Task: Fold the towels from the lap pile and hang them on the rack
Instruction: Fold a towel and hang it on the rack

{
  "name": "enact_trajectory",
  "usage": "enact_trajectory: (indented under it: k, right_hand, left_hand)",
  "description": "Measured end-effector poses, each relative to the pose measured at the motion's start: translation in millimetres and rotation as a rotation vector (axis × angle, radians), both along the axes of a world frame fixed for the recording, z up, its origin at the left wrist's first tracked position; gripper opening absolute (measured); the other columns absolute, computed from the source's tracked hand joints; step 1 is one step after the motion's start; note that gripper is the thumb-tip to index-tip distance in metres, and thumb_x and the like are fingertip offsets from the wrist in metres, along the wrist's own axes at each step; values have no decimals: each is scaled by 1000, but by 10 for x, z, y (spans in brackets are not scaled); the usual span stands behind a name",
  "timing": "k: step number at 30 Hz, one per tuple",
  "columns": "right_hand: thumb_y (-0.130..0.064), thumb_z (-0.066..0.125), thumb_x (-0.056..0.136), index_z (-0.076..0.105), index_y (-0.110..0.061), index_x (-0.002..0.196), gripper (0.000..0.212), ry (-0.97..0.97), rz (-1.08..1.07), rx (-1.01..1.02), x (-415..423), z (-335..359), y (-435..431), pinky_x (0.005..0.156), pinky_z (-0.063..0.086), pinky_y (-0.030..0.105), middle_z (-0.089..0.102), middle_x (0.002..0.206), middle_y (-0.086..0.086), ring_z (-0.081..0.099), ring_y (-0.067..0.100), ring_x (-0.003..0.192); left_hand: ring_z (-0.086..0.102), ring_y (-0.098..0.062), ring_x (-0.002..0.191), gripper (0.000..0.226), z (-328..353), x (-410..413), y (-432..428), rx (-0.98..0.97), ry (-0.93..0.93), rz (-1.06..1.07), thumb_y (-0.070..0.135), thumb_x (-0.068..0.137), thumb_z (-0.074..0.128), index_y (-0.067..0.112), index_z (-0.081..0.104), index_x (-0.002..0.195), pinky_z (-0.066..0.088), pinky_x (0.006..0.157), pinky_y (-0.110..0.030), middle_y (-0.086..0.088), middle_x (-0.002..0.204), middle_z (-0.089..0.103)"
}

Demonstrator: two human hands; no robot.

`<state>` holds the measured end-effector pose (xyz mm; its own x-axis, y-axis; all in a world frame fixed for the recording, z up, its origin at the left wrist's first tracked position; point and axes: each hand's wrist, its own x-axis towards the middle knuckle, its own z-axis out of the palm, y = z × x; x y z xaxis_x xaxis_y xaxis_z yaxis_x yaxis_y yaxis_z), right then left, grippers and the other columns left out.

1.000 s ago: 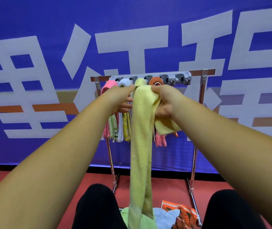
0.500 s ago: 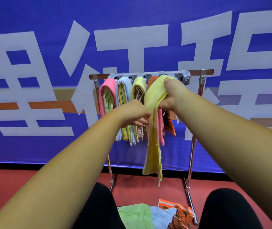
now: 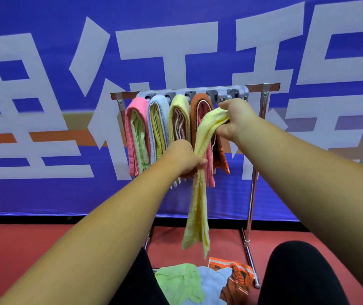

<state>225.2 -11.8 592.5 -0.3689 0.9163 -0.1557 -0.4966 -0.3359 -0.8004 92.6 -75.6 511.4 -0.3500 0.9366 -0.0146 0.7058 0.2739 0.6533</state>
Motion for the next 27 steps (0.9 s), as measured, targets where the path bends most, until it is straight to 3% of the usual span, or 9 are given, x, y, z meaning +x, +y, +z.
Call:
enact_trajectory:
  k: [8,11,13,15,18,21,23,25,27]
  right_hand:
    - [3,47,100,55,1,127,29,-39,-58,0,-65,-46,60,106,54,52,52,116,15,61,28,101]
    - [3,48,98,52,1,132,34,-17,-51,-4,-78,-36,19,102,56,52,57,123,14,66,28,107]
    - [3,48,99,51,2,132,34,-3,-44,-5,-92,-28,-9,98,58,53,60,130,19,69,33,113]
    - [3,47,99,50,3,133,34,17,-38,0,-104,-12,-43,97,59,55,61,127,23,69,38,111]
    - [0,48,100,52,6,132,33,34,-32,6,-104,10,-68,94,60,54,64,127,24,71,37,111]
    - [-3,49,100,55,3,110,13,99,6,17,-56,19,-50,83,61,51,64,101,20,71,37,92]
    - [-3,51,96,51,-5,97,3,125,6,19,-35,-8,34,89,59,47,52,90,11,62,30,81]
    - [1,48,87,45,-11,98,16,134,-20,31,6,-44,104,94,51,45,40,91,7,51,27,79]
    - [5,39,80,48,-7,113,37,145,-32,27,59,-76,115,101,49,60,45,108,11,58,36,98]
  left_hand:
    - [77,-24,57,62,29,35,54,-51,273,65,66,89,73,5,75,78,67,75,-42,-4,60,75]
    - [74,-28,72,71,22,86,112,21,396,140,85,80,61,15,69,75,60,71,-37,-2,70,72]
    - [69,-28,78,73,10,134,141,100,418,170,88,77,59,16,68,88,51,63,-34,-3,79,67]
    - [66,-27,79,71,5,184,152,194,343,201,78,79,65,12,64,106,45,60,-33,-4,88,67]
    - [69,-37,102,56,31,235,169,257,282,250,47,91,66,6,52,126,52,73,-41,-12,114,67]
    - [68,-40,110,46,85,266,171,241,316,259,15,94,64,4,43,134,52,76,-44,-16,124,65]
    - [69,-39,108,46,103,271,165,219,377,260,10,93,64,5,42,134,51,73,-44,-15,122,65]
    - [69,-38,105,43,105,267,151,214,412,265,11,94,63,7,43,131,49,71,-44,-13,119,66]
    - [66,-36,96,36,100,241,142,248,419,278,10,96,61,8,45,129,46,69,-43,-13,116,67]
